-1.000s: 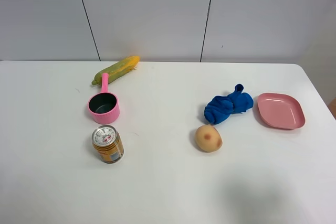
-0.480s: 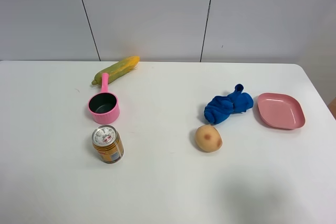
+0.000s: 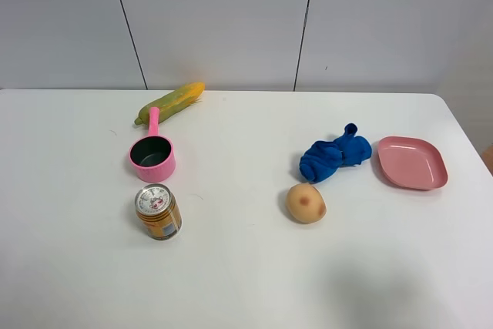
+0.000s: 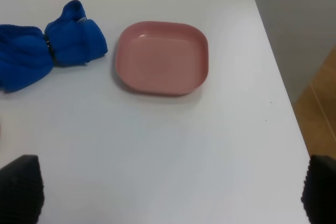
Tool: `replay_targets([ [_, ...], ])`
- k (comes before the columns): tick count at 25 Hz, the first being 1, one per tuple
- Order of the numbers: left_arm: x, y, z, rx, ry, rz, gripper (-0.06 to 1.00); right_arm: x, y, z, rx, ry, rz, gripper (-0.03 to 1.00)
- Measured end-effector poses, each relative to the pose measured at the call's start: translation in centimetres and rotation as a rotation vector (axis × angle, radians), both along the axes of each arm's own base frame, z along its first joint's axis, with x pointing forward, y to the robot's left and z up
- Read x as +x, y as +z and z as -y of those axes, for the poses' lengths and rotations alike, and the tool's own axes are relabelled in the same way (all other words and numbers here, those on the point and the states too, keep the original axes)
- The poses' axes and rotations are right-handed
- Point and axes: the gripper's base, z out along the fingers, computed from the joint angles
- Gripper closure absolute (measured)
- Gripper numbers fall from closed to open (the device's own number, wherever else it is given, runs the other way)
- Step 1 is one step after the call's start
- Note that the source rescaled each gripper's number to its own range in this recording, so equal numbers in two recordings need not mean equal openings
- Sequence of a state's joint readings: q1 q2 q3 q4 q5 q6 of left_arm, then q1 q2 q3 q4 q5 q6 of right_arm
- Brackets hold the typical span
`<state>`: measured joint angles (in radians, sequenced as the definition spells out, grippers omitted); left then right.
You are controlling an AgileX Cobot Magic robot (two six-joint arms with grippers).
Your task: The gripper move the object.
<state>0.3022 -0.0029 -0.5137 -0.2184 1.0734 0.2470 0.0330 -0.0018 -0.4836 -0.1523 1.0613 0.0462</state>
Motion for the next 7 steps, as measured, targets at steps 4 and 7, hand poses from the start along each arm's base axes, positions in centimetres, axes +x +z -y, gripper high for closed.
replay_targets([
  [4,0.00,0.00,0.00,0.000,0.000,0.000,-0.06,0.00,0.00,0.00,0.000,0.000,0.000,-0.03],
  [7,0.00,0.00,0.00,0.000,0.000,0.000,-0.06,0.00,0.00,0.00,0.000,0.000,0.000,-0.03],
])
